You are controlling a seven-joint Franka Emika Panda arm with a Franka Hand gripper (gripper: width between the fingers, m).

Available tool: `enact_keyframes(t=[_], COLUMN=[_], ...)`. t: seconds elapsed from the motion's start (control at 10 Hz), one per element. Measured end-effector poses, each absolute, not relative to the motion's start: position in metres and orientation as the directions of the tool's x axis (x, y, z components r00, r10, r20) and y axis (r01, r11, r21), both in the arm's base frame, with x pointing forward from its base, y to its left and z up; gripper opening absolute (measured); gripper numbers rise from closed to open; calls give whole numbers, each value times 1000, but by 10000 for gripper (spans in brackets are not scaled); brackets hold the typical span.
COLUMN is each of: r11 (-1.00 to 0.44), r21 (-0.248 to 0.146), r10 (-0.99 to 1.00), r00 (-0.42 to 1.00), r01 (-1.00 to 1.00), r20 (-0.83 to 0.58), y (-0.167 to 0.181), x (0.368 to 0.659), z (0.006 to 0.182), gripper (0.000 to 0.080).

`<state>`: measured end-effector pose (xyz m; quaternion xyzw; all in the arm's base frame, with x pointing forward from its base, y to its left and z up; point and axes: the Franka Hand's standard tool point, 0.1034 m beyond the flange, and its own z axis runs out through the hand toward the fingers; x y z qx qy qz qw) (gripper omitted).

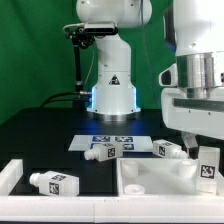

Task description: Assemble one leg

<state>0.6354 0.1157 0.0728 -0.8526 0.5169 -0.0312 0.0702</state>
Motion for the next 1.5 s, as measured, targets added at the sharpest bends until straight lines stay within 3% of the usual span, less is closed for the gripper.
enact_keyframes(t=[0.3, 0.5, 0.6, 0.8, 0.9, 1.0, 1.1, 1.3, 1.5], r11=[-642, -884, -845, -840, -801, -745, -687, -354, -75], r21=[-151, -96, -107, -107, -113, -119, -125, -127, -109], r10=[-762, -467, -533, -541, -597, -666, -726, -933, -993], r00=[647, 878, 841, 836, 798, 742, 685, 358, 84], r01=[-752, -458, -524, -532, -588, -657, -716, -927, -991], r20=[18, 102, 92, 91, 83, 73, 63, -13, -81], y=[114, 111, 112, 111, 111, 110, 109, 107, 105], x=[636, 644, 644, 644, 644, 644, 644, 642, 641], z=[73, 73, 73, 73, 73, 73, 73, 72, 72], gripper=[649, 649, 649, 412, 412, 285, 285, 285, 285])
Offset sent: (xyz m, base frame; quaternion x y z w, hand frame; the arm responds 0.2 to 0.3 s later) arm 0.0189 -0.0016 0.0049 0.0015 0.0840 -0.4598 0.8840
